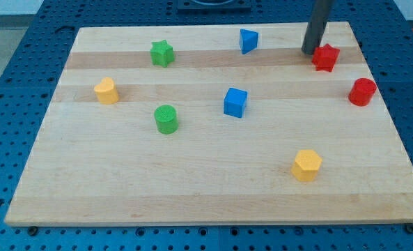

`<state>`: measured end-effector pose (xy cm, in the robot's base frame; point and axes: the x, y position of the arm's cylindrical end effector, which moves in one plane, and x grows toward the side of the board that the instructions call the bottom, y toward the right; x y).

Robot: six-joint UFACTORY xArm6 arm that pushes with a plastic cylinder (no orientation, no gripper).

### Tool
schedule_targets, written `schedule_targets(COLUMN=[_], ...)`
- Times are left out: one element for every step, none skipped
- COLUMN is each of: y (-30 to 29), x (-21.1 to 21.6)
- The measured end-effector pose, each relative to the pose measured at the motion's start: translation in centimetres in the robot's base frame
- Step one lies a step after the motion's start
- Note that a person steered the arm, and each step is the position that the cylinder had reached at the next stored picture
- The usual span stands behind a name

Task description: Push the red star towards center right

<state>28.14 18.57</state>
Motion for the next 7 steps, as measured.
schedule_targets(y=[-1.5,-1.6,-1.6,-1.6,-1.6,-1.6,-1.4], x=[0.0,0.3,1.1,1.9,2.1,2.5,2.8])
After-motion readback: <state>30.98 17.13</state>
